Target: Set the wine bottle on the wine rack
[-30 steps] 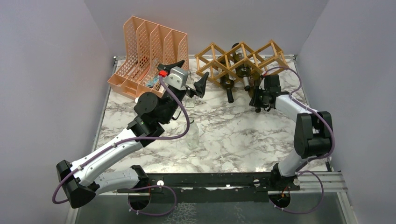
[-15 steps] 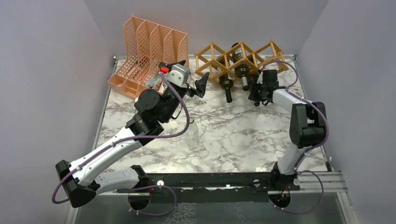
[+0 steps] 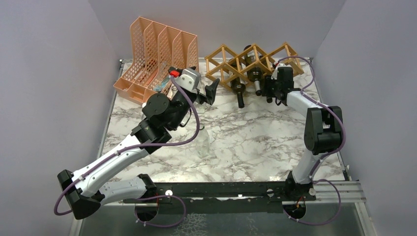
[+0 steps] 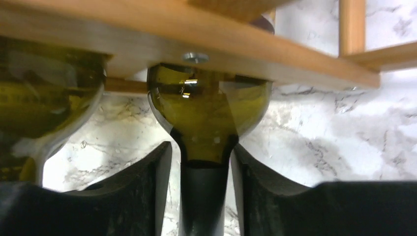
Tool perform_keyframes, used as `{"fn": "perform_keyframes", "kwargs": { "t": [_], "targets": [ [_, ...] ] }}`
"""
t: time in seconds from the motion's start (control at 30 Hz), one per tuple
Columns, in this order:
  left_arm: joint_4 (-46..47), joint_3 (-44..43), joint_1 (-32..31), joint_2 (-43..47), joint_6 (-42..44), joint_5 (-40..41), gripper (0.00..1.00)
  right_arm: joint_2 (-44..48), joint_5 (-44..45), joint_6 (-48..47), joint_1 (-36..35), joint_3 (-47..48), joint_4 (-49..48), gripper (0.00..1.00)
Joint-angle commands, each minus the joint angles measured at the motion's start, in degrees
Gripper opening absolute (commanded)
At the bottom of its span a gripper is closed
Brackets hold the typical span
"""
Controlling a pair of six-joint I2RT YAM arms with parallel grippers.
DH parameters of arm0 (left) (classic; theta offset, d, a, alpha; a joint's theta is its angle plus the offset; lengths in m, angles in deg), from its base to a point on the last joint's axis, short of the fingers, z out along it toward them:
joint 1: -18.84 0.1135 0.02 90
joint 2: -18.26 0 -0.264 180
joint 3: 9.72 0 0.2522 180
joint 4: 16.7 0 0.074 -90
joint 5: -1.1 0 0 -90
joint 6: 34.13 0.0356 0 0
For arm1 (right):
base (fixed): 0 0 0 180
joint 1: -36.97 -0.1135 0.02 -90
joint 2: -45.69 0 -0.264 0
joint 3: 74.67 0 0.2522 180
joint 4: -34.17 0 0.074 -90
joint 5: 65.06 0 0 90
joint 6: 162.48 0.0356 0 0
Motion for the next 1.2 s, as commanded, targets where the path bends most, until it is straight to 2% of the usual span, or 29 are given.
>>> {"fn": "perform_keyframes", "kwargs": {
  "t": [0.0,0.1,0.23,0.33,0.5,0.63,0.8,0.93,1.07,1.17],
  "targets": [
    [-1.14,0.87,-0.13,2.48,-1.04,1.31,0.91,-0.65,0.58,0.03,-0.34,2.02,-5.36,0.47],
    [-1.58,1.33,-0.08,3.31,-0.99,1.48,0.91,-0.39,0.89,0.3,-0.36,1.37,-6.44,0.45],
    [-2.24,1.69,-0.15,3.95,-0.82,1.68,0.91,1.51,2.25,0.94,-0.36,1.78,-2.98,0.59],
    [-2.09,2.19,-0.13,4.22,-0.45,1.77,0.91,5.13,3.64,1.55,-0.37,0.6,-0.57,0.65],
    [-2.01,2.47,-0.14,4.32,-0.16,1.78,0.91,11.85,6.13,2.39,-0.37,-0.86,6.21,0.66],
    [-3.19,1.91,-0.11,4.27,-1.96,3.26,0.96,17.21,5.52,3.46,-0.37,-0.67,13.03,0.67],
    [-8.88,-1.25,-0.08,3.59,-6.41,5.93,0.97,25.04,-5.01,3.52,-0.36,-0.14,20.2,0.7],
    [-8.4,-0.34,-0.05,4.27,-2.84,3.64,0.97,31.53,-13.36,7.11,-0.37,-0.7,21.91,0.7],
    [-4.81,2.59,-0.11,5.65,-0.69,4.91,0.97,38.01,-25.56,13.85,-0.6,-3.17,15.28,0.7],
    [-5.03,2.09,-0.07,5.85,-1.05,7.45,0.98,41.93,-32.31,15.28,-2.27,-5.0,9.49,0.7]
  ]
}}
